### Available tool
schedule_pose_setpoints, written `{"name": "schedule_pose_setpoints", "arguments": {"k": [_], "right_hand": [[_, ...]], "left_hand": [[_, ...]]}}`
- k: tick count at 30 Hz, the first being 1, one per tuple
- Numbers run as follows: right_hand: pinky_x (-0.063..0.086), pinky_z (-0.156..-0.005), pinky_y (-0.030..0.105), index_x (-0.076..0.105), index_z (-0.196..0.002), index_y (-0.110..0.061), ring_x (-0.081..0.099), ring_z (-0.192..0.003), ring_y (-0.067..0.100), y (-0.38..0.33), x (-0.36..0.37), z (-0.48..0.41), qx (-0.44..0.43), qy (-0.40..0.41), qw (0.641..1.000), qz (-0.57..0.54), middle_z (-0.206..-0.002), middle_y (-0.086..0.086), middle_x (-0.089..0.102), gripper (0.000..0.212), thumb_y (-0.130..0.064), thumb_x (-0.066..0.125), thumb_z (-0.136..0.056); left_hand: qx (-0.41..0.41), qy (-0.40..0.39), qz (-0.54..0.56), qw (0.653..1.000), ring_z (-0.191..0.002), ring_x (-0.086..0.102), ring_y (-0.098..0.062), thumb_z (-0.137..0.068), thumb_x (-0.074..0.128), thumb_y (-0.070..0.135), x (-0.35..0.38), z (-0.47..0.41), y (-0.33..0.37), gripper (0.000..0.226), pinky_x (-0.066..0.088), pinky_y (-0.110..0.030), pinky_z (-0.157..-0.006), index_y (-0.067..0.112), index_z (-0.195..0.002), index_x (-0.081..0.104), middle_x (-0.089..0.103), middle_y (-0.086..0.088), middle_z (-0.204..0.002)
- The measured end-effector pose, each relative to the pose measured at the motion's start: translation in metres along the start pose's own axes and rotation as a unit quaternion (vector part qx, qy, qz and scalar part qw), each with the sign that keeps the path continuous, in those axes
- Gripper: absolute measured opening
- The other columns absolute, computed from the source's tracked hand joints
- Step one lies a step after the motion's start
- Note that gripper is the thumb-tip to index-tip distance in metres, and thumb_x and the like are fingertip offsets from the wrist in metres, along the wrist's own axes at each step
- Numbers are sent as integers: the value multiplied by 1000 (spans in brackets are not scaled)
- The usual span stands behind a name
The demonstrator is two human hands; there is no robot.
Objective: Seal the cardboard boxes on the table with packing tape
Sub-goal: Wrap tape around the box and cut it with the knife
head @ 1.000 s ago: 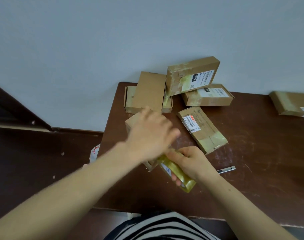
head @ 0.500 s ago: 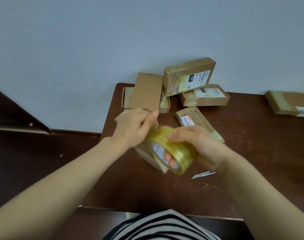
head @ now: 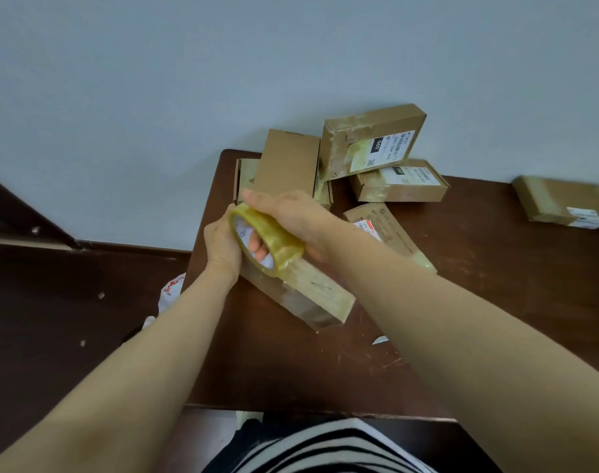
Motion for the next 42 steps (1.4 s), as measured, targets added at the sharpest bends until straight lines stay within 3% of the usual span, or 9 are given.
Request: {"name": "schedule_pose_setpoints", "arguments": {"k": [4, 9, 15, 22, 32, 37, 39, 40, 42], "right_hand": [[54, -58, 33, 65, -87, 5, 60, -50, 24, 19, 0, 1, 22, 6, 999, -27, -62, 16, 65, 35, -29, 62, -92], [46, -42, 22, 64, -64, -4, 55, -38, 19, 37, -31, 44, 40, 31, 993, 109, -52, 11, 62, 43, -37, 63, -90], [47, -43, 18, 65, -74, -5, 60, -41, 18, 80, -80, 116, 100, 58, 973, 199, -55, 12, 67, 50, -51, 56, -89], [44, -44, 17, 59, -82, -2, 57, -41, 19, 129, -89, 131, 148, 76, 973, 162, -56, 13, 67, 49, -51, 59, -88], [46, -46, 22, 59, -78, -3, 55, -37, 18, 191, -88, 120, 204, 73, 967, 131, -55, 11, 66, 46, -47, 60, -90], [47, -45, 24, 59, -70, -3, 54, -36, 19, 201, -84, 114, 196, 52, 977, 62, -56, 15, 64, 49, -48, 63, -86], [48, -47, 24, 58, -70, -4, 54, -37, 19, 204, -84, 113, 189, 50, 979, 63, -56, 14, 64, 48, -49, 63, -86], [48, -47, 24, 57, -70, -5, 55, -37, 19, 206, -85, 112, 187, 50, 979, 64, -56, 14, 65, 47, -49, 63, -86], [47, -46, 22, 57, -69, -6, 55, -38, 19, 208, -85, 111, 177, 52, 981, 64, -56, 14, 65, 47, -50, 63, -85]], "left_hand": [[-58, -25, 43, 997, -41, 51, -9, -100, 37, 17, 1, -9, -30, 61, 43, -24, -50, 21, -43, 57, 51, 6, -38], [24, -49, -40, 998, -66, 58, -16, -100, 41, 29, -1, -21, -28, 61, 47, -29, -78, 20, -46, 69, 64, 6, -53], [40, -68, -49, 996, -59, 60, -6, -100, 42, 29, 7, -21, -30, 62, 45, -23, -75, 22, -44, 69, 65, 7, -53], [48, -83, -47, 994, -56, 59, -4, -100, 41, 28, 12, -9, -30, 63, 45, -8, -61, 22, -44, 68, 65, 7, -55], [43, -94, -67, 992, -51, 56, -3, -101, 41, 30, 14, -4, -28, 62, 47, -11, -57, 21, -45, 68, 62, 6, -51], [40, -99, -137, 985, -64, 59, -8, -101, 41, 33, 16, 4, -25, 56, 46, -18, -66, 17, -57, 71, 66, -1, -65], [85, -134, -262, 952, -78, 62, -13, -101, 40, 36, 19, 9, -14, 47, 46, -26, -76, 15, -78, 75, 71, -3, -81], [157, -134, -388, 898, -88, 63, -16, -101, 39, 38, 21, 11, 1, 43, 47, -31, -81, 16, -92, 75, 73, -4, -92], [338, -97, -596, 722, -109, 61, -24, -100, 34, 40, 38, 28, 34, 45, 44, -39, -94, 14, -122, 64, 68, -7, -115]]}}
Point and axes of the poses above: each hand's wrist, its own z-axis away from the middle knuckle, its own x-axis out of the palm, y = z × x, the point moved 10 cm from there along -z, towards the middle knuckle
